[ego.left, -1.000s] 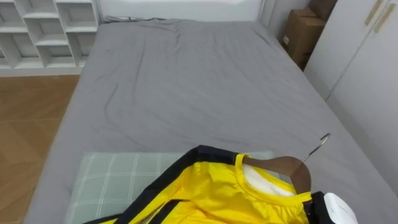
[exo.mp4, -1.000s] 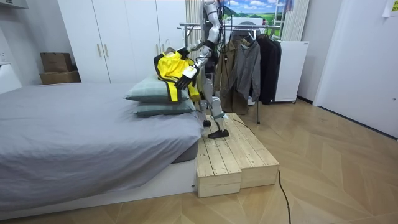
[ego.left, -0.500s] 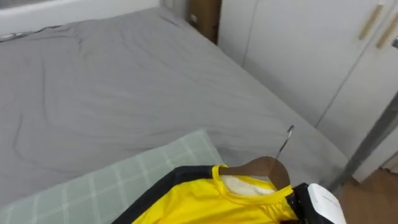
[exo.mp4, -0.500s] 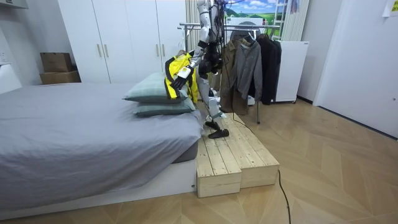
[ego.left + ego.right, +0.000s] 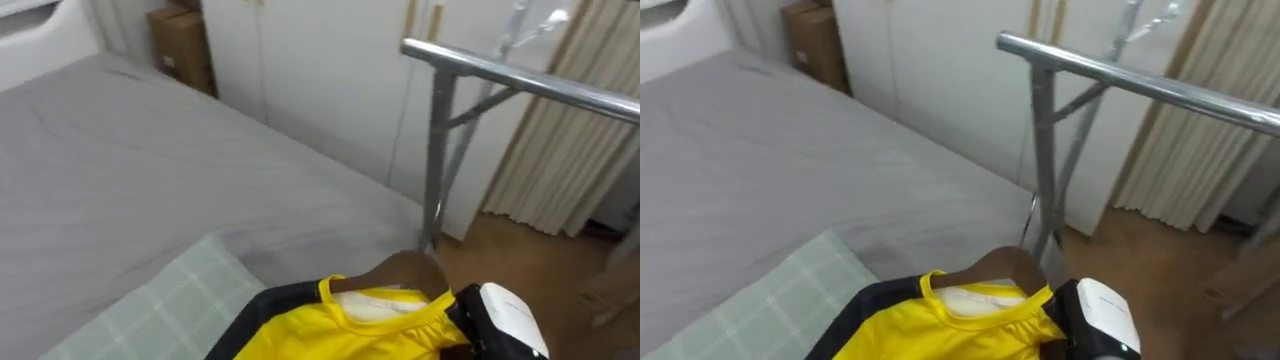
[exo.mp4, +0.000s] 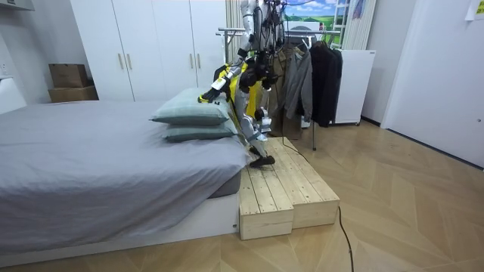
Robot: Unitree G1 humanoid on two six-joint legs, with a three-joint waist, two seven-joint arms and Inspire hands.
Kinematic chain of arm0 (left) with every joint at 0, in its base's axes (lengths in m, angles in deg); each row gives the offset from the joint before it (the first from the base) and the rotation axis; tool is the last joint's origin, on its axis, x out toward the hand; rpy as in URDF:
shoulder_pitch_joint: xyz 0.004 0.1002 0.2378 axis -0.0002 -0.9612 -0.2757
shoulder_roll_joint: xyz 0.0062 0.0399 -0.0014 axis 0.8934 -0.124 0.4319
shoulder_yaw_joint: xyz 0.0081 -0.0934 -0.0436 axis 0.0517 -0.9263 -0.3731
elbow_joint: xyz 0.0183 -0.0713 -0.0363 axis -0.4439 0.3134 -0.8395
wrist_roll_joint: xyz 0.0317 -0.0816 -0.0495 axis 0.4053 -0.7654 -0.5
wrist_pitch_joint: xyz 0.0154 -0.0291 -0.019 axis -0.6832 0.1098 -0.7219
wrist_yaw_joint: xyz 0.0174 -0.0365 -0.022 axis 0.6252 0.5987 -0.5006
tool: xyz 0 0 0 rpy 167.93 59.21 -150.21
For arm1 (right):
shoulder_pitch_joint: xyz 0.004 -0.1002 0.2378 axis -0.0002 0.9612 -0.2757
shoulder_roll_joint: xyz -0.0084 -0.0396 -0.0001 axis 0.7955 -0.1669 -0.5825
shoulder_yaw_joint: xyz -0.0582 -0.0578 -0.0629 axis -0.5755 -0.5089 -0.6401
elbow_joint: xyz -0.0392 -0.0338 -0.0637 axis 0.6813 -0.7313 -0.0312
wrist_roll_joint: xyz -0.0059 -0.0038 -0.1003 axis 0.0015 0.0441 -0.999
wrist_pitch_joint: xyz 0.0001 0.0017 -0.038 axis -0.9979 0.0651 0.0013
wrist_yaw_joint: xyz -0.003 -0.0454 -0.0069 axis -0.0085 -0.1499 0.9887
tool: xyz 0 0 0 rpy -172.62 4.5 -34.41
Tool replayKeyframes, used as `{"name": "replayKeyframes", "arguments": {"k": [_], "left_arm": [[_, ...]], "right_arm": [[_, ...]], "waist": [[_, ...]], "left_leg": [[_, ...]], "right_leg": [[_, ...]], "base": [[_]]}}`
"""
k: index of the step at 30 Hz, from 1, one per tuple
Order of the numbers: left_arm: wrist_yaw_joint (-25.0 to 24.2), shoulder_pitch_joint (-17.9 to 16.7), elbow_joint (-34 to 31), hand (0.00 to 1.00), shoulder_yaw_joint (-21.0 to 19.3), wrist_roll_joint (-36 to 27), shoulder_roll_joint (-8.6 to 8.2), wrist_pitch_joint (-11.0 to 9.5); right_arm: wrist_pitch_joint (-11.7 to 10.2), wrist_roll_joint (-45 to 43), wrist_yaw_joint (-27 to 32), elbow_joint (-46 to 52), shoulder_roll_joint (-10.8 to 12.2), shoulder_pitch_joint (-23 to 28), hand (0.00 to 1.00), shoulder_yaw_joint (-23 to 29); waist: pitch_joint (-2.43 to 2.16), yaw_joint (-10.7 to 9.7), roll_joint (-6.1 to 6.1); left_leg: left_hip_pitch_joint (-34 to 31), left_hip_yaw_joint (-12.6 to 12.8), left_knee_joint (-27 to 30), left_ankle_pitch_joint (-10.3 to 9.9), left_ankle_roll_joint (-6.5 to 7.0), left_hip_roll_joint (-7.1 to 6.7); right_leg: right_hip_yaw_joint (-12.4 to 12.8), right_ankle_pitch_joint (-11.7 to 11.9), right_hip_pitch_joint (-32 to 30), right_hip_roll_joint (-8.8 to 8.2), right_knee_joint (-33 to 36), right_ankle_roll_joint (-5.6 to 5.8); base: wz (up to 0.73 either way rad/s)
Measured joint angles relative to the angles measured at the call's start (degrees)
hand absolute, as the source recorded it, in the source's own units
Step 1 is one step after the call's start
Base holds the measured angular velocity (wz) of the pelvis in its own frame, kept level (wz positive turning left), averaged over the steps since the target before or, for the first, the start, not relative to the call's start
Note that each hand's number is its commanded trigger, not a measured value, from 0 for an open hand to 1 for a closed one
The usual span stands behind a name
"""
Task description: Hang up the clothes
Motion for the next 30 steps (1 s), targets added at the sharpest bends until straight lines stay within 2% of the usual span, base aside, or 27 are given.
{"name": "replayKeyframes", "arguments": {"k": [2,3,4,5,6,7,8,9,10,13,15,17,24,30], "left_arm": [[1.39,-0.32,0.0,0.0,-0.18,-0.05,-1.31,-0.18],[1.54,-0.35,0.19,0.0,-0.15,-0.02,-1.58,-0.18],[1.7,-0.43,1.2,0.0,-0.11,-0.03,-1.96,-0.18],[1.71,-0.58,1.68,0.0,-0.04,-0.04,-1.99,-0.17],[1.71,-0.62,1.96,0.0,-0.08,-0.01,-1.92,-0.07],[1.86,-0.19,1.96,0.0,0.07,0.0,-1.83,-0.02],[2.13,0.07,1.96,0.0,0.25,0.0,-1.85,0.03],[2.53,0.15,2.13,0.0,1.14,0.01,-1.85,0.05],[2.66,0.16,2.63,0.0,1.87,-0.01,-1.85,0.05],[2.66,0.16,2.86,0.0,3.23,-0.02,-1.85,0.03],[2.51,0.15,3.42,0.0,3.14,-0.02,-1.85,0.03],[2.41,0.17,4.55,0.0,3.05,-0.05,-1.85,0.02],[2.03,-0.21,6.32,0.0,0.93,-0.06,-1.91,0.03],[2.39,-0.48,6.86,0.0,-0.32,-0.03,-1.93,0.06]], "right_arm": [[0.1,-0.04,0.0,0.29,-0.38,-0.01,1.0,-0.02],[0.1,-0.07,0.0,0.29,-0.39,0.0,1.0,-0.03],[0.1,-0.3,0.01,0.3,-0.56,-0.08,1.0,0.04],[0.1,-0.39,0.02,0.3,-0.63,-0.08,1.0,0.07],[0.2,-0.52,0.04,0.3,-0.55,0.01,1.0,0.11],[0.23,-0.55,0.17,0.3,-0.53,0.0,1.0,0.05],[0.23,-0.55,0.24,0.37,-0.55,0.0,1.0,0.3],[0.23,-0.56,0.27,0.54,-0.19,0.07,1.0,0.32],[0.24,-0.56,0.27,0.63,0.14,0.13,1.0,0.1],[0.08,-0.73,0.39,2.46,0.34,0.04,1.0,0.03],[-0.03,-1.35,0.53,3.34,0.84,0.04,1.0,0.02],[-0.1,-1.7,0.48,4.13,1.29,0.12,1.0,-0.02],[0.07,-3.55,-0.75,6.05,1.13,0.86,1.0,-0.01],[0.08,-5.78,-0.81,10.06,0.59,1.55,1.0,0.11]], "waist": [[-0.58,0.9,0.69],[-0.79,1.03,1.02],[-1.2,1.33,1.76],[-1.32,1.07,1.93],[-1.75,-0.05,2.56],[-1.64,-0.72,2.02],[-1.57,-0.87,1.83],[-1.21,-1.0,1.47],[-1.0,-1.0,1.13],[-0.79,-0.76,1.27],[-0.75,-0.37,1.3],[-0.7,-0.49,1.34],[-0.61,-0.4,1.25],[-0.57,-0.78,1.05]], "left_leg": [[-2.35,-7.79,-7.54,0.35,-0.22,-1.34],[-2.72,-9.6,-9.12,0.49,-0.16,-1.64],[-3.06,-11.55,-11.14,0.77,-0.59,-1.86],[-3.28,-12.01,-11.81,1.24,-0.95,-1.86],[-3.37,-12.65,-12.48,2.86,-0.95,-1.92],[-3.32,-12.57,-13.29,4.26,-0.76,-2.66],[-3.22,-12.28,-13.71,5.08,-0.6,-2.76],[-3.21,-11.97,-14.34,6.79,-0.26,-2.83],[-3.18,-11.64,-14.52,6.92,-0.07,-2.96],[-3.42,-11.3,-14.65,6.87,0.42,-3.28],[-2.84,-9.94,-15.32,6.83,0.65,-3.14],[-2.35,-8.93,-15.74,6.76,0.79,-3.06],[-0.62,-6.82,-18.54,6.91,0.79,-2.65],[0.38,-6.71,-19.74,7.09,0.53,-2.37]], "right_leg": [[6.95,1.31,-0.64,2.39,0.05,0.17],[8.33,1.53,-0.75,2.84,0.05,0.33],[9.63,1.83,-0.84,3.32,0.11,0.59],[9.73,1.87,-0.93,3.48,0.17,0.72],[10.89,1.87,-1.24,4.13,0.57,1.12],[11.74,2.1,-1.44,4.26,0.77,1.92],[12.07,2.25,-1.62,4.29,0.82,2.26],[12.57,2.35,-1.84,4.39,0.68,2.63],[13.16,2.56,-1.94,4.38,0.09,3.0],[14.54,2.82,-1.82,4.3,-1.3,3.56],[15.31,3.17,-1.68,4.34,-1.74,4.07],[15.62,3.28,-1.7,4.35,-1.9,4.08],[19.97,3.51,-1.09,5.82,-2.93,4.03],[19.19,3.54,-0.97,5.86,-3.61,3.18]], "base": [[-1.95],[-1.59],[-1.1],[-0.98],[-0.51],[-0.4],[-0.27],[-0.24],[-0.2],[-0.09],[-0.25],[-0.3],[-0.2],[-0.05]]}}
